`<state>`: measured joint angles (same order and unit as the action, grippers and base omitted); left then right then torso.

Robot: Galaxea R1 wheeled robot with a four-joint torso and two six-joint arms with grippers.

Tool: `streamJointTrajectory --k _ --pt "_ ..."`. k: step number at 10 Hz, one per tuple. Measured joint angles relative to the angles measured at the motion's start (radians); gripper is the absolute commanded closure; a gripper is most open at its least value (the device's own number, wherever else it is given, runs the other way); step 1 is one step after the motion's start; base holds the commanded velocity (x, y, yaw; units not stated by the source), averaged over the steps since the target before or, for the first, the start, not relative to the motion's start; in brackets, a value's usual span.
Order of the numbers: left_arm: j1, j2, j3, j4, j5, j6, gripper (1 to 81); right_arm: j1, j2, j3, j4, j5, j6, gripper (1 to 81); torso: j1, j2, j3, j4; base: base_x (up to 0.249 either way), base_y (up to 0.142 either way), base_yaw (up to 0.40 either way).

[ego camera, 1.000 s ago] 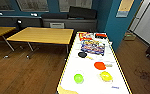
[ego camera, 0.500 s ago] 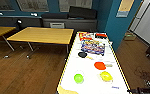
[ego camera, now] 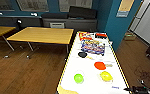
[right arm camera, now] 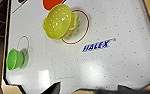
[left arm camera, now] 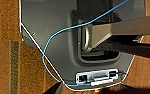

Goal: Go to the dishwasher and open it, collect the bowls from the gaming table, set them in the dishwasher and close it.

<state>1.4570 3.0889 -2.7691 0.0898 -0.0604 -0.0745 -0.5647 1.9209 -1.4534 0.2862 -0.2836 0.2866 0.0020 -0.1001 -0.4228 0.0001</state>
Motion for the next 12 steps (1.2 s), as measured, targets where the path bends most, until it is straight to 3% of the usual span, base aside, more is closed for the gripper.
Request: streamJointTrajectory --k 6,10,12 --pt "-0.003 0.000 0.000 0.000 0.000 0.000 1.0 0.091 0.046 -0.109 0.132 0.008 0.034 1.0 0.001 0.001 0.000 0.000 0.000 0.000 0.000" --pt "-0.003 -0.002 -0.003 0.000 0.001 0.000 1.0 0.131 0.043 -0.201 0.137 0.023 0.036 1.0 0.001 0.001 0.000 0.000 0.000 0.000 0.000" --pt "-0.004 -0.002 -0.003 0.000 0.001 0.000 1.0 0.145 0.102 -0.251 0.153 0.026 0.047 1.0 0.001 0.001 0.000 0.000 0.000 0.000 0.000"
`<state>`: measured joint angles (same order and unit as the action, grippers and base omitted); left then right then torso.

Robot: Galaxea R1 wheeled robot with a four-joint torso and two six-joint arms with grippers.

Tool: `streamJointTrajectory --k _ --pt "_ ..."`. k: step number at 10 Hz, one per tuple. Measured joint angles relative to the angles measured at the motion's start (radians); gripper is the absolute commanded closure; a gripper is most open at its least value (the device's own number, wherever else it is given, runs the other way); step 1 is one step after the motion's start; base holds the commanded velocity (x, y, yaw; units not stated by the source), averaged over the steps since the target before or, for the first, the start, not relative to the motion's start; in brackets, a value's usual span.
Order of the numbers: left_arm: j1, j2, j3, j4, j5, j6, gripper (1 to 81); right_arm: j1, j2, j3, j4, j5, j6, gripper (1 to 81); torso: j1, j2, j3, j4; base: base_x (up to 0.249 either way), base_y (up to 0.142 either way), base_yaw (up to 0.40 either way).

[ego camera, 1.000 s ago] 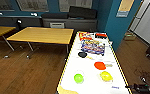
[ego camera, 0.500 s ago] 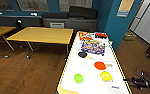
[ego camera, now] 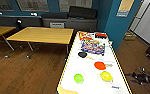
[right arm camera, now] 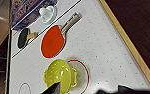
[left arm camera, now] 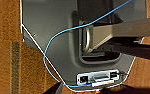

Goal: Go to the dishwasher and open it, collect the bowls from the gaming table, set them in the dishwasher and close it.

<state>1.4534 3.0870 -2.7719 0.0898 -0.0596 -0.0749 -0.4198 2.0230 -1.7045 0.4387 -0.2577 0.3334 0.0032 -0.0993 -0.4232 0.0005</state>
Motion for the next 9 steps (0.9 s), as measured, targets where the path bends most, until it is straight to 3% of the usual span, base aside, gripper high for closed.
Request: streamJointTrajectory --k 4,9 --pt "-0.004 0.001 0.000 0.000 0.000 0.000 1.0 -0.085 0.131 -0.115 0.025 0.000 0.027 1.0 0.000 0.001 0.000 0.000 0.000 0.000 0.000" --pt "-0.004 -0.001 0.000 0.000 0.000 0.000 1.0 -0.056 0.209 -0.195 0.048 -0.002 0.035 1.0 0.000 0.001 0.000 0.000 0.000 0.000 0.000"
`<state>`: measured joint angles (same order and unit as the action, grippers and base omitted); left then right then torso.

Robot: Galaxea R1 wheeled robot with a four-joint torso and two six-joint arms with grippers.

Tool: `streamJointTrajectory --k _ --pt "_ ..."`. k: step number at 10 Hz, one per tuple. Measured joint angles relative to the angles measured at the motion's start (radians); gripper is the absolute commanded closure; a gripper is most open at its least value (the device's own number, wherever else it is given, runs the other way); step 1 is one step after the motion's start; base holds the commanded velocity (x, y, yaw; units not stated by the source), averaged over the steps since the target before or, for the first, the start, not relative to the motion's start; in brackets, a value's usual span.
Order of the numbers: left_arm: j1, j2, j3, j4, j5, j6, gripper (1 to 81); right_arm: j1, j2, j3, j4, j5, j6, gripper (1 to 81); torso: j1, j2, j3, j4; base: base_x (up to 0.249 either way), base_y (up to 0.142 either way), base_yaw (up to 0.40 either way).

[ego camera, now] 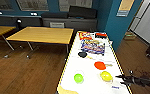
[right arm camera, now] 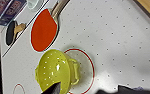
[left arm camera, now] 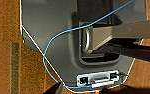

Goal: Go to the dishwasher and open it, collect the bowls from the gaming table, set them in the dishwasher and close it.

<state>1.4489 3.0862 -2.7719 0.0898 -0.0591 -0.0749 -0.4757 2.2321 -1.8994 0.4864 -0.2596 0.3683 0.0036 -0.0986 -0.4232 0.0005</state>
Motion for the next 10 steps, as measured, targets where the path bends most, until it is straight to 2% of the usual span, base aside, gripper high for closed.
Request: streamJointTrajectory --k 2,7,10 --pt "0.000 0.000 0.000 0.000 0.000 0.000 1.0 0.019 0.036 -0.008 0.003 -0.004 0.000 1.0 0.000 0.000 0.000 0.000 0.000 0.000 0.000" --pt "-0.011 0.003 0.000 0.000 0.000 0.000 1.0 0.013 0.039 -0.025 0.007 -0.006 0.033 1.0 0.001 0.000 0.000 0.000 0.000 0.000 0.000" --pt "-0.011 0.003 0.000 0.000 0.000 0.000 1.0 0.013 0.081 -0.060 0.006 -0.006 0.034 1.0 0.001 0.000 0.000 0.000 0.000 0.000 0.000"
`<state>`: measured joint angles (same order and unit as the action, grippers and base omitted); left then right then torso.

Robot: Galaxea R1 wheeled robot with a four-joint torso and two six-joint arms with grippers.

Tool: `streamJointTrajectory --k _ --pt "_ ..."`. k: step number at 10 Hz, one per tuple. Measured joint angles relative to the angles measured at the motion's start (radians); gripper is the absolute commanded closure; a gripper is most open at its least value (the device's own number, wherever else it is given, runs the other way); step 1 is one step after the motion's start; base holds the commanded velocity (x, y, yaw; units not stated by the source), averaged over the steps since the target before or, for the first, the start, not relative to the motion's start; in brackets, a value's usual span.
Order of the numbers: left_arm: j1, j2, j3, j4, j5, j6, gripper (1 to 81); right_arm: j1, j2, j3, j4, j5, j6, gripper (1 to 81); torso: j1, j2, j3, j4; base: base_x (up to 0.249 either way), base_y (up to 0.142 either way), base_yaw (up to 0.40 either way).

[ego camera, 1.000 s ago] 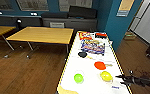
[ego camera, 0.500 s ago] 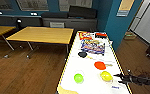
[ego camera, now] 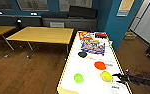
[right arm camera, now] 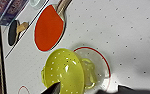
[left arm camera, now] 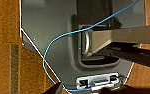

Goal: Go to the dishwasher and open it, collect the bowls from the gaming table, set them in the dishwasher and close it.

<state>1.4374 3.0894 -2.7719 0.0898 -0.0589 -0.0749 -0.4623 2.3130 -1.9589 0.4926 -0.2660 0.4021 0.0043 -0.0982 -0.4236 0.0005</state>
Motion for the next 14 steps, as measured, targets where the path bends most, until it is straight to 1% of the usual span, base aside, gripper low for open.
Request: streamJointTrajectory --k 2,4,6,10,14 --pt "0.000 -0.001 0.000 0.000 0.000 0.000 1.0 0.000 0.036 -0.014 0.000 0.000 0.000 1.0 0.000 0.000 0.000 0.000 0.000 0.000 0.000" --pt "0.000 -0.001 0.000 0.000 0.000 0.000 1.0 0.000 0.036 -0.030 0.002 0.000 0.017 1.0 0.000 0.000 0.000 0.000 0.000 0.000 0.000" --pt "0.000 -0.001 0.000 0.000 0.000 0.000 1.0 -0.001 0.043 -0.071 0.009 0.000 0.020 1.0 0.000 0.000 0.000 0.000 0.000 0.000 0.000" --pt "0.000 -0.001 0.000 0.000 0.002 0.000 1.0 -0.020 0.087 -0.123 0.024 0.000 0.026 1.0 0.000 0.000 0.000 0.000 0.000 0.000 0.000" --pt "0.000 -0.002 0.000 0.000 0.003 0.000 1.0 -0.024 0.109 -0.139 0.030 0.004 0.026 1.0 0.000 0.000 0.000 0.000 0.000 0.000 0.000"
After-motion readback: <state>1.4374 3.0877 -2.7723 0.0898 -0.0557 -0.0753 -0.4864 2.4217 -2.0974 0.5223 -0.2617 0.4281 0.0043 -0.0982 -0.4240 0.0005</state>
